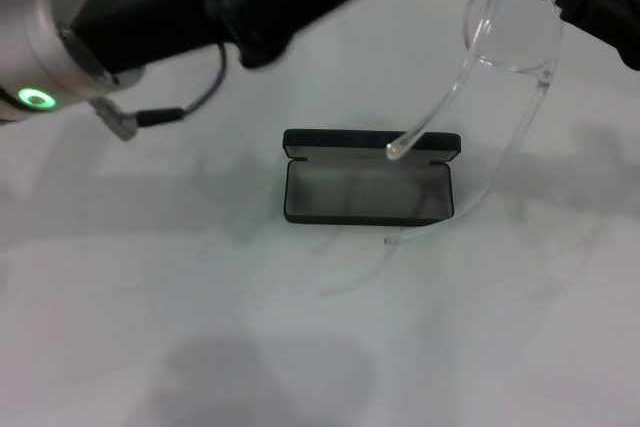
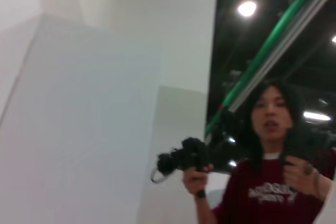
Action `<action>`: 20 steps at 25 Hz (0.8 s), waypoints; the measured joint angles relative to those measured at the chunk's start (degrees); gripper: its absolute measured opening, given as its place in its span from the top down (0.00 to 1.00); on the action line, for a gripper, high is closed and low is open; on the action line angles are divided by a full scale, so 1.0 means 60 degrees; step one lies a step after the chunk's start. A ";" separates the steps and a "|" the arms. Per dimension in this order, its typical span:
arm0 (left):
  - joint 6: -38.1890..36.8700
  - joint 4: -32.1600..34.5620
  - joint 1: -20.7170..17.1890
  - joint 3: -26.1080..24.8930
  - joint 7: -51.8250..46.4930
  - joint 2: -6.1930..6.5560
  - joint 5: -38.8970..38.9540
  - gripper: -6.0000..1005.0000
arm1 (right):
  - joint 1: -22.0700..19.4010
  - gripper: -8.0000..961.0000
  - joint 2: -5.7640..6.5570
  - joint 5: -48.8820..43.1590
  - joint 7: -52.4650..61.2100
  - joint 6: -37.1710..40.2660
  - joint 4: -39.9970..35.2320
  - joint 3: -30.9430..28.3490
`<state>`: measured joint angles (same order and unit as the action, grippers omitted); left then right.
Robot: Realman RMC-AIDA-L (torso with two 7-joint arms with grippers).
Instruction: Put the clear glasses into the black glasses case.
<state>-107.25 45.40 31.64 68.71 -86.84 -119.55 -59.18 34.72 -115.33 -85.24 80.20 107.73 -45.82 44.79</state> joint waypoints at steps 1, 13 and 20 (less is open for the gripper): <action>0.0000 0.0000 0.0000 0.0000 0.0000 0.0000 0.0000 0.85 | 0.0069 0.91 -0.0001 0.0000 -0.0036 -0.0042 0.0058 0.0024; 0.0120 -0.0966 0.0600 0.0541 0.0572 -0.0026 -0.0353 0.91 | 0.0733 0.91 -0.0064 0.0000 -0.0161 -0.0148 0.0560 0.0210; 0.0471 -0.1279 0.0618 0.0546 0.1063 -0.0026 -0.0362 0.91 | 0.0782 0.91 -0.0084 0.0171 -0.0168 -0.0147 0.0624 0.0444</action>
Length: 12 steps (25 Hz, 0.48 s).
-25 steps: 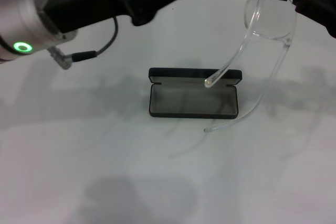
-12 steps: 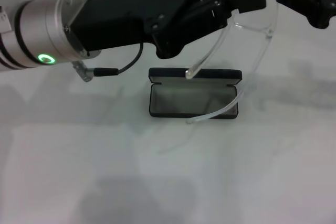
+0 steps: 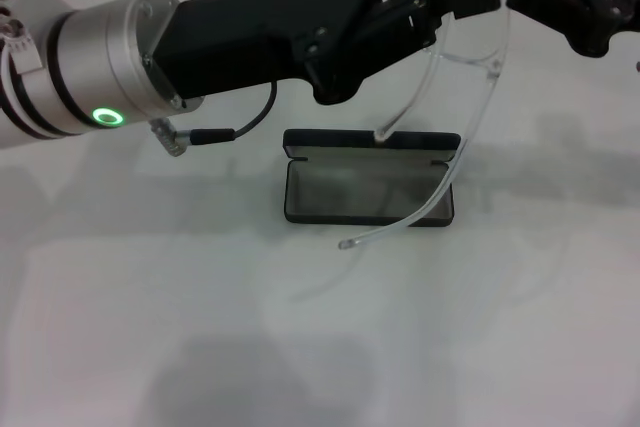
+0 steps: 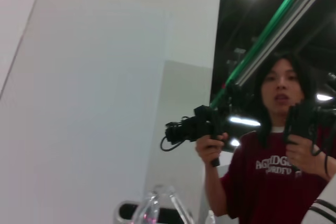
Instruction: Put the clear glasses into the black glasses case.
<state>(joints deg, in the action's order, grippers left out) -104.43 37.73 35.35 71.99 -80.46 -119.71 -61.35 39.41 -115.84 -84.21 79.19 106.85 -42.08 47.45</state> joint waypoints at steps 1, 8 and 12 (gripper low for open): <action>0.0021 -0.0077 0.0030 0.0000 0.0048 0.0000 0.0000 0.91 | -0.0002 0.91 -0.0001 0.0038 0.0000 -0.0006 0.0003 0.0043; 0.0178 -0.0394 0.0226 0.0000 0.0286 0.0000 -0.0010 0.91 | -0.0005 0.91 -0.0001 0.0102 0.0000 -0.0011 0.0026 0.0191; 0.0281 -0.0401 0.0230 0.0000 0.0354 0.0000 -0.0013 0.91 | -0.0002 0.91 -0.0001 0.0105 0.0000 -0.0007 0.0076 0.0255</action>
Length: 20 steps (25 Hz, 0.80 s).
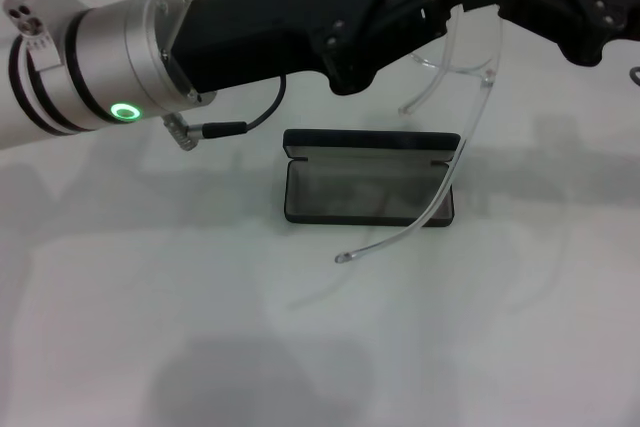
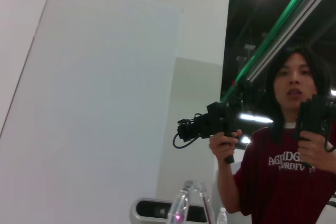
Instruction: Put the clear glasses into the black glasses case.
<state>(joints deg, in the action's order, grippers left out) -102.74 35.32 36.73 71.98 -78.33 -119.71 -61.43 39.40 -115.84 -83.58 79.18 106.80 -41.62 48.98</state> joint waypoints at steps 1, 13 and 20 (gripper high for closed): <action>0.0030 -0.0004 0.0001 0.0000 0.0012 0.0000 0.0000 0.91 | 0.0001 0.91 0.0000 0.0000 0.0000 0.0007 0.0007 0.0004; 0.0062 -0.0119 0.0008 0.0000 0.0110 -0.0010 -0.0001 0.91 | -0.0055 0.92 0.0002 0.0047 -0.0093 -0.0025 0.0033 0.0029; -0.0341 -0.0026 -0.0035 0.0082 0.0124 0.0002 0.0127 0.91 | -0.0174 0.92 0.0027 0.0087 -0.0142 -0.0098 0.0053 0.0015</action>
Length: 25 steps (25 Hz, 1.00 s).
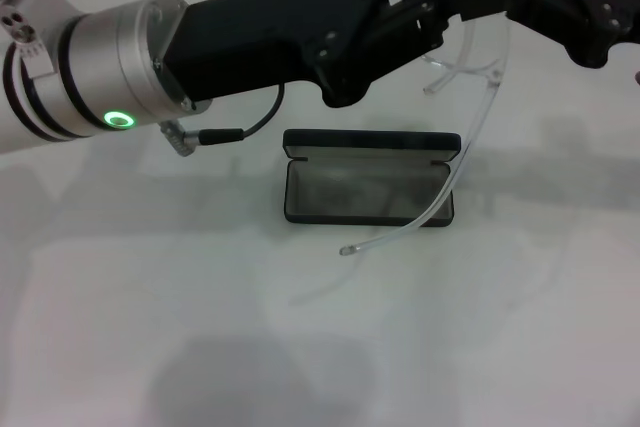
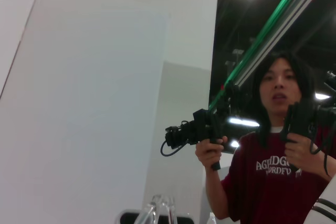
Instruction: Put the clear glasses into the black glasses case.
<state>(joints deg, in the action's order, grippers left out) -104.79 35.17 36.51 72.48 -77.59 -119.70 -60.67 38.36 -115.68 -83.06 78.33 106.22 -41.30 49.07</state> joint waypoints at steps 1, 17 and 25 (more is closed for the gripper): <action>0.0002 0.0001 -0.0009 -0.0016 0.0032 -0.0002 0.0020 0.91 | -0.0002 0.92 -0.0002 0.0001 -0.0001 0.0000 0.0000 0.0004; 0.0395 -0.0061 -0.0025 -0.0023 0.0385 -0.0034 0.0248 0.91 | 0.0023 0.92 -0.0030 0.0006 -0.0069 0.0070 0.0088 0.0083; 0.0660 -0.0074 -0.0046 -0.0040 0.0409 -0.0071 0.0359 0.91 | 0.0036 0.92 -0.0026 0.0022 -0.0100 0.0048 0.0087 0.0085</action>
<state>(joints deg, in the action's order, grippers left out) -100.83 34.72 36.24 72.24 -75.14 -120.12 -58.52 38.58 -115.84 -82.93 77.73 106.51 -40.78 49.58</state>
